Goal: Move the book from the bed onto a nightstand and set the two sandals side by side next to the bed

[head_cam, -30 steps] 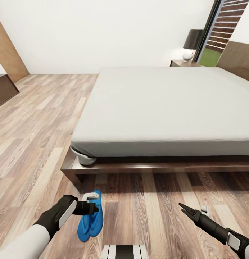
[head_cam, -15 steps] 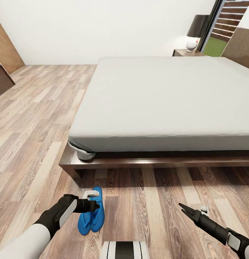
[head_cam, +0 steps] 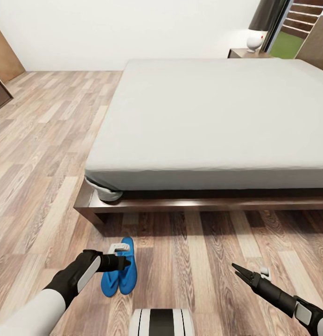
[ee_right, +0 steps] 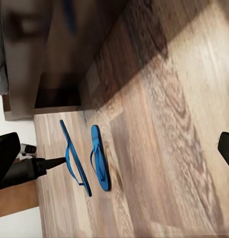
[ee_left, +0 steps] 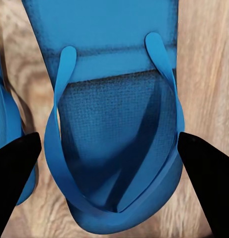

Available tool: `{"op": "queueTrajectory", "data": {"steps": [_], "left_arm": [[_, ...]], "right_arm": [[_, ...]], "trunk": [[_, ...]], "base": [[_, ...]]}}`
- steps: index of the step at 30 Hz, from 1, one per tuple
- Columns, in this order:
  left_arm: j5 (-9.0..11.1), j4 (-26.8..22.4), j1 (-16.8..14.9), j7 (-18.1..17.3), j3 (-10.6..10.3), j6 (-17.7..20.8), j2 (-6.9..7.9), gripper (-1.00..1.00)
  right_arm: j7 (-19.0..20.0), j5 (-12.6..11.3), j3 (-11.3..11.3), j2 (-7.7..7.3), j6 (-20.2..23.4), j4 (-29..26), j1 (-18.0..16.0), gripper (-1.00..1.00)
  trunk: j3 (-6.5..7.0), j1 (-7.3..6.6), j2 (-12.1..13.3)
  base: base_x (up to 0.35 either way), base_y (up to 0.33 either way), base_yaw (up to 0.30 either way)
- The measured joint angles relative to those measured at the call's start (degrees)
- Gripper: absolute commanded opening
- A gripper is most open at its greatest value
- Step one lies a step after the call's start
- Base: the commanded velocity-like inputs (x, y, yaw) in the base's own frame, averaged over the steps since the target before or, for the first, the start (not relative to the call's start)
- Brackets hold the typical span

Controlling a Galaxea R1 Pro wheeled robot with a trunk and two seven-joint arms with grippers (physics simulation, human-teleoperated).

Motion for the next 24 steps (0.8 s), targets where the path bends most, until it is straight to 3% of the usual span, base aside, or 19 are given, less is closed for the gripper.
{"op": "queueTrajectory", "data": {"steps": [4,12,24], "left_arm": [[-0.3,-0.2,0.0,0.0,0.0,-0.1,0.01,-1.0],[-2.8,-0.4,0.0,0.0,0.1,-0.8,-0.3,-1.0],[-3.1,-1.5,-0.1,0.0,0.1,-1.0,-0.51,-1.0]], "right_arm": [[0.0,-0.1,0.0,-0.02,0.0,0.0,0.0,1.0],[0.0,-0.8,-0.2,0.0,0.0,0.0,0.0,1.0],[0.7,-0.6,-0.2,-0.03,-1.9,-1.2,0.0,1.0]], "trunk": [[-0.89,0.1,-0.1],[-2.66,0.31,-0.2],[-5.32,0.62,-0.3]], "base": [[0.0,0.0,0.0],[0.0,0.0,0.0],[0.0,0.0,0.0]]}}
